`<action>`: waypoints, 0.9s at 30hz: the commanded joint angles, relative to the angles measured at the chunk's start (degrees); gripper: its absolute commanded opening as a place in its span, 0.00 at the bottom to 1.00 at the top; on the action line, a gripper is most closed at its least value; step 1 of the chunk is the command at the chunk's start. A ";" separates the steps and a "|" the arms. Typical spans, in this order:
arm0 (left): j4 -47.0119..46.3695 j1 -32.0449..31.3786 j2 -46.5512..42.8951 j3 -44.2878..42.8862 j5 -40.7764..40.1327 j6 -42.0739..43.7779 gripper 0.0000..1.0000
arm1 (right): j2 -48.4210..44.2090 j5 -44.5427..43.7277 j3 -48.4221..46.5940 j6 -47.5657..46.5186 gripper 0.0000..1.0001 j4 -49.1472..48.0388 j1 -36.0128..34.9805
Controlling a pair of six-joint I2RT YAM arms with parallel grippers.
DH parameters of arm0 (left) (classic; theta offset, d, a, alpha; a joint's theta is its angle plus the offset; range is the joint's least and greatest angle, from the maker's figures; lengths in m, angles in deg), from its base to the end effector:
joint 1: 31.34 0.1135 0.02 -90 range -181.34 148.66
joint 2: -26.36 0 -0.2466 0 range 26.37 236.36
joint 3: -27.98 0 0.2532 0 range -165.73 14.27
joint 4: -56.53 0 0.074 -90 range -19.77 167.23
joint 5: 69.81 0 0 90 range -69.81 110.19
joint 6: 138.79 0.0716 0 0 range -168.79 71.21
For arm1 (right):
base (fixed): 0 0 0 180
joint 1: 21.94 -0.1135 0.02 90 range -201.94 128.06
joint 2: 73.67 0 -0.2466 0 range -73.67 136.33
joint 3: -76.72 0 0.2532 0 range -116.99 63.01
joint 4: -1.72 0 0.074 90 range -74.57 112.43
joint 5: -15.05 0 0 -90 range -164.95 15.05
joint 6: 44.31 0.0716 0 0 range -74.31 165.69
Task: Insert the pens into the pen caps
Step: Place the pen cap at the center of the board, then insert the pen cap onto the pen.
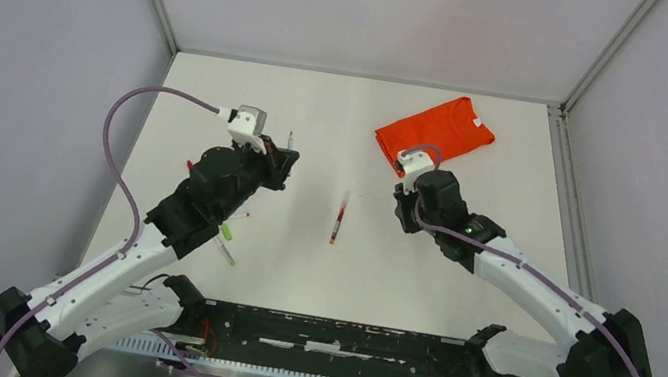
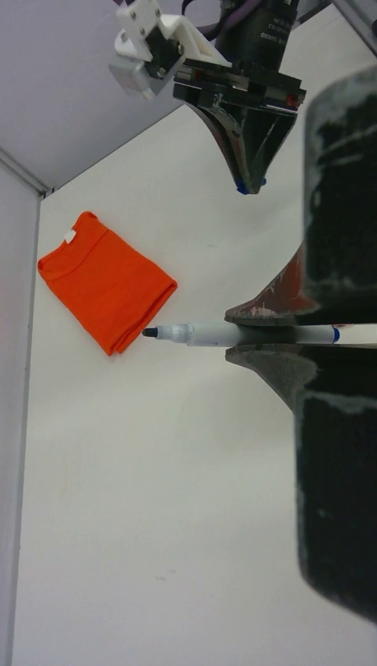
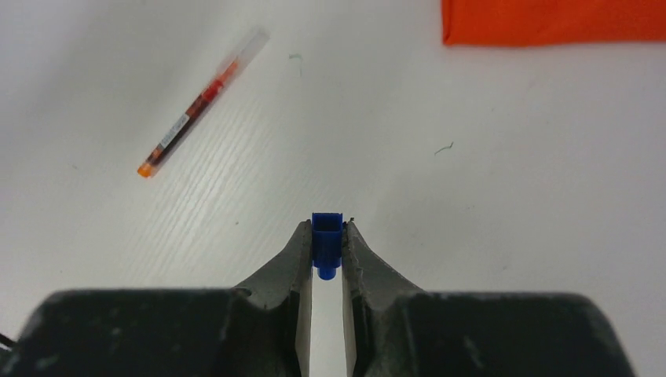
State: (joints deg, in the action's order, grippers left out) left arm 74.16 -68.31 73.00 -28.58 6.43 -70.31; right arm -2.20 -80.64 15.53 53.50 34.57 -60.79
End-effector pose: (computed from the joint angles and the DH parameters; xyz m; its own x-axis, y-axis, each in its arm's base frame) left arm 0.2039 -0.1321 0.3172 -0.2449 -0.2616 -0.9336 0.3289 0.8834 -0.3338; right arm 0.2356 0.1806 0.2028 -0.6046 -0.3134 -0.7322 -0.4902 0.8710 0.0320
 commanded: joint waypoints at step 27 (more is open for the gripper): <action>-22.32 -5.54 20.54 -12.27 29.71 13.21 0.02 | -16.69 20.44 5.22 26.94 0.00 -60.01 13.20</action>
State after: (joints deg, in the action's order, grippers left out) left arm 54.64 -72.13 95.09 -41.89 33.99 -62.07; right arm -20.63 -71.46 20.73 70.70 -10.33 -50.87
